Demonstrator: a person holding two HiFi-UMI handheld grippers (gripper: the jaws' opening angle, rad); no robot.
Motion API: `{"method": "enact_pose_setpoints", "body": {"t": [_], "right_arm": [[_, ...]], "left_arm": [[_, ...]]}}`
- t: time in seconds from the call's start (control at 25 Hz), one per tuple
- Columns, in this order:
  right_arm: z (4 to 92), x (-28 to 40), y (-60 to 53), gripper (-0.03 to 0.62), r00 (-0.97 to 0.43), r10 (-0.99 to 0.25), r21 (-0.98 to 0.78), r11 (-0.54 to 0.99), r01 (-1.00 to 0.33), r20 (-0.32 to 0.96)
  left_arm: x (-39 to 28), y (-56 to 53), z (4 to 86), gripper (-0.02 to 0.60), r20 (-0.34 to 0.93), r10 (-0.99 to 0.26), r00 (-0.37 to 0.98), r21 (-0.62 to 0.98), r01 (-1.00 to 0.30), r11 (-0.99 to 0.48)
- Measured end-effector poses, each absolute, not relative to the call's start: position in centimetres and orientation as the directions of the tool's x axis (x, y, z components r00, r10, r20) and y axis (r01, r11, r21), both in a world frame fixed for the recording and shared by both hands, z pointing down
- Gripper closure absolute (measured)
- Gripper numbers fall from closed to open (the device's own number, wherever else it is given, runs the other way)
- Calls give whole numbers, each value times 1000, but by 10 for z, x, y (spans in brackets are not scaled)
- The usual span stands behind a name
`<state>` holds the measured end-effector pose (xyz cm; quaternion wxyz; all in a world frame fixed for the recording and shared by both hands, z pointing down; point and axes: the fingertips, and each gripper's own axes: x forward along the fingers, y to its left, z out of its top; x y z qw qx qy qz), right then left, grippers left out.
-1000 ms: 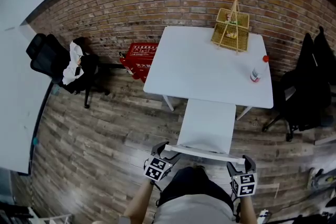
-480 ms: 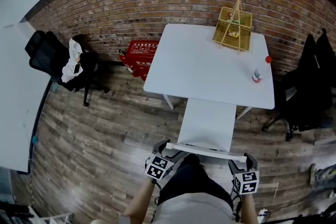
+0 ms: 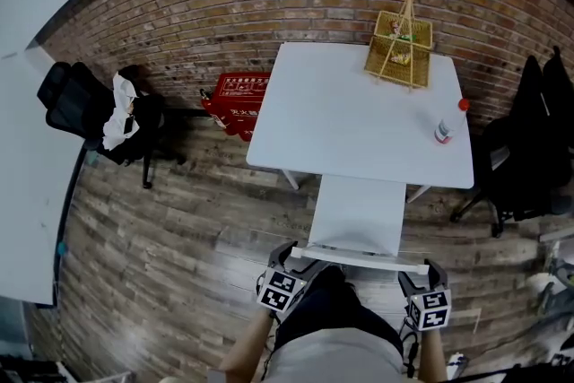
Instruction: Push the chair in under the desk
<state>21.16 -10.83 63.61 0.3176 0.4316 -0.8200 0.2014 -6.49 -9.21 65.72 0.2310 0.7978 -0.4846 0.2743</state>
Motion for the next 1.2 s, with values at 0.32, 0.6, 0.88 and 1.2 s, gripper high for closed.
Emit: {"method": "enact_pose_setpoints", "body": {"t": [0.32, 0.6, 0.88, 1.2], "right_arm": [[638, 206, -123, 279, -429, -581, -65, 542, -838, 692], [636, 201, -136, 279, -437, -582, -65, 550, -833, 685], [635, 195, -151, 279, -437, -593, -61, 547, -835, 676], [634, 187, -163, 279, -429, -601, -65, 531, -845, 675]], "left_arm": [[-71, -109, 657, 257, 662, -644, 384, 102, -897, -430], [-75, -123, 656, 257, 659, -645, 387, 100, -895, -435], [-82, -140, 655, 257, 653, -648, 392, 97, -892, -442], [-88, -156, 656, 258, 644, -649, 405, 98, -885, -455]]}}
